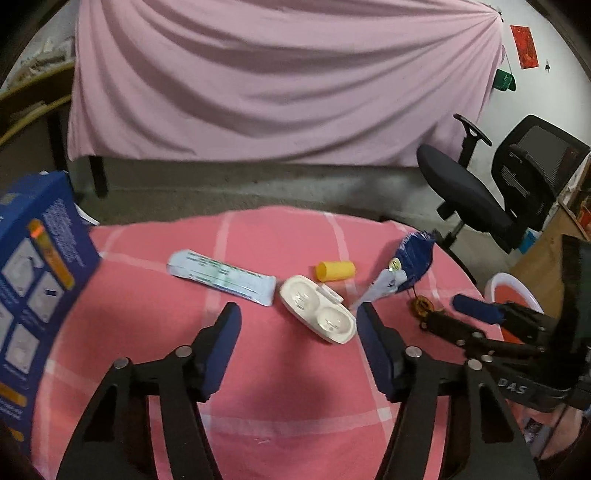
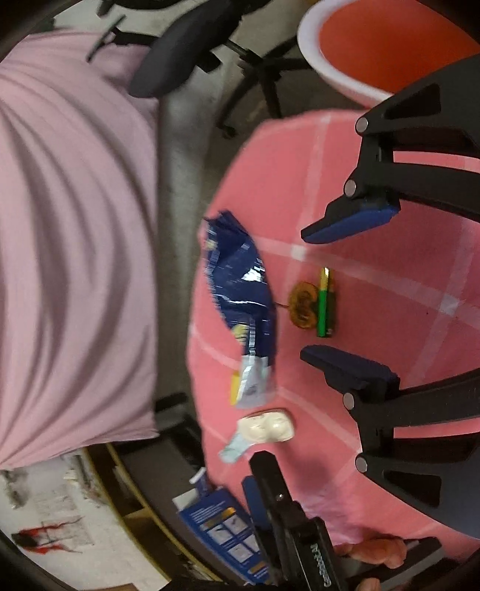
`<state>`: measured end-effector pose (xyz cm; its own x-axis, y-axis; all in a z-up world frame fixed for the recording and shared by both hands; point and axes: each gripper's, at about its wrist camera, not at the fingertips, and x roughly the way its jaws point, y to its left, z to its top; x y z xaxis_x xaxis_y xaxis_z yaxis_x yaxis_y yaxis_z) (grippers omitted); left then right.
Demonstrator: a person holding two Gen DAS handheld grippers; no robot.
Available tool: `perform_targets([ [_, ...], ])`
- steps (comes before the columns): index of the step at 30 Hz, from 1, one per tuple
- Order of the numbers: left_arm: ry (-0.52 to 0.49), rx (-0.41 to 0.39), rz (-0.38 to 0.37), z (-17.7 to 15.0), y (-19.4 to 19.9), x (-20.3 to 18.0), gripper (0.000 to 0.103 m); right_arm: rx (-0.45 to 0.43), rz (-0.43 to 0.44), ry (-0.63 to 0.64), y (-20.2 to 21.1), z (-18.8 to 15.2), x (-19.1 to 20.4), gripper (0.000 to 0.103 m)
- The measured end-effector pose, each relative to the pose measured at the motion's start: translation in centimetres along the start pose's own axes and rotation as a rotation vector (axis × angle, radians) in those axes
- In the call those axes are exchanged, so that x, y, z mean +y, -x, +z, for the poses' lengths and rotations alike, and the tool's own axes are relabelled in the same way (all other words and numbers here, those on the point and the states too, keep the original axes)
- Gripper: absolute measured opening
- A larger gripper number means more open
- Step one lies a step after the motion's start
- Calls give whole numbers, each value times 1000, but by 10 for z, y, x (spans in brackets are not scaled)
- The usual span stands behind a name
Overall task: Collect trash
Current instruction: 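Grasp the white case with the left tool while the right tool grasps the green battery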
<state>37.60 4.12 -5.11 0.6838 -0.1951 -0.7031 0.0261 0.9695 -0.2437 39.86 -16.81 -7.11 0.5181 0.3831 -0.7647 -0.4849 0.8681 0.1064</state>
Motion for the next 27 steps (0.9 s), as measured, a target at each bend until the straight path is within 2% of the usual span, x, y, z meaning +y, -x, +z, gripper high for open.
perform_targets([
  [2, 8, 16, -24, 2, -3, 1, 55, 12, 12, -3, -1, -1, -1, 48],
  [4, 12, 31, -40, 5, -6, 1, 52, 16, 16, -4, 0, -1, -1, 41],
  [9, -11, 66, -45, 9, -13, -4, 50, 7, 22, -32, 6, -2, -9, 40],
  [13, -19, 110, -14, 10, -24, -9, 50, -1, 17, -51, 10, -3, -14, 40],
  [19, -90, 122, 69, 9, -33, -24, 50, 8, 12, -61, 9, -3, -16, 40],
  [21, -102, 121, 77, 6, -35, -25, 42, 12, 11, -62, 7, -3, -16, 40],
  [24, -90, 119, 78, 4, -36, -23, 38, 13, 10, -60, 7, -3, -16, 40],
  [27, -87, 114, 85, 3, -38, -24, 30, 14, 11, -61, 7, -3, -17, 40],
])
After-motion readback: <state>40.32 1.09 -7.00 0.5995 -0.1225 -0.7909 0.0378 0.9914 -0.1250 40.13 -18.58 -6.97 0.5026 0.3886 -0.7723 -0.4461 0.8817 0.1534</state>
